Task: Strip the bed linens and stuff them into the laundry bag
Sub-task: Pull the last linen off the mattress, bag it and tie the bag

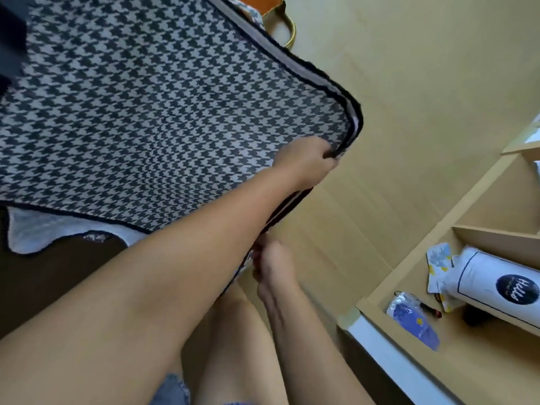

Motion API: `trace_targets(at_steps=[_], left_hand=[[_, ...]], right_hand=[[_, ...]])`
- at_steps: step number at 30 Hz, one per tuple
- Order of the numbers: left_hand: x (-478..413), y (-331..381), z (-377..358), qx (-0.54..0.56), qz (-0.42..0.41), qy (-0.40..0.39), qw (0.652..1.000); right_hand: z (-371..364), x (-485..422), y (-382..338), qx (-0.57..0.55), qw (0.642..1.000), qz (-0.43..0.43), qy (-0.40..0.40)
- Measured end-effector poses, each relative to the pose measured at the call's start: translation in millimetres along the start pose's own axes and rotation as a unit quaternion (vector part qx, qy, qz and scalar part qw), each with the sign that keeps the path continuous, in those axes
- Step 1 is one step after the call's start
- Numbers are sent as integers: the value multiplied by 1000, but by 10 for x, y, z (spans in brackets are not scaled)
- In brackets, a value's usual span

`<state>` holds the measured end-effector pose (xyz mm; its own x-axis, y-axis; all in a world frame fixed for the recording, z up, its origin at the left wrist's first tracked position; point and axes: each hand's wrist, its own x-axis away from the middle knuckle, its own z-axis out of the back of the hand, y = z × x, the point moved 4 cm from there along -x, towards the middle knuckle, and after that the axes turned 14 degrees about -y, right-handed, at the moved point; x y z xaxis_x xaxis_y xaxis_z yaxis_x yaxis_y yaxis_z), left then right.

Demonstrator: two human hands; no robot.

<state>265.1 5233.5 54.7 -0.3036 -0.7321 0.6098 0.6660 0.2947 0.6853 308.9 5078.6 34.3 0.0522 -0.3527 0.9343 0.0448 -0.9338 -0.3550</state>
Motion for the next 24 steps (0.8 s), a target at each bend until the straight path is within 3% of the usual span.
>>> trace_targets(at_steps=[4, 8, 11, 14, 17, 24], left_hand=[[184, -183, -108, 164, -27, -65, 984], [736, -683, -139, 259, 8, 76, 963], [1147, -1093, -258, 277, 118, 150, 942], [1345, -1338, -505, 362, 203, 79, 906], [1385, -1397, -619, 485, 210, 32, 848], [1290, -1456, -550, 467, 163, -22, 869]], right_hand=[[-144, -40, -19, -32, 999, 14, -36], [-198, -139, -167, 21, 996, 36, -74], [-279, -200, -132, 34, 990, 49, -126], [-319, -217, -51, 112, 981, 50, -149], [-299, -211, 6, 199, 965, 59, -158], [-308, -208, -191, 448, 868, 92, -195]])
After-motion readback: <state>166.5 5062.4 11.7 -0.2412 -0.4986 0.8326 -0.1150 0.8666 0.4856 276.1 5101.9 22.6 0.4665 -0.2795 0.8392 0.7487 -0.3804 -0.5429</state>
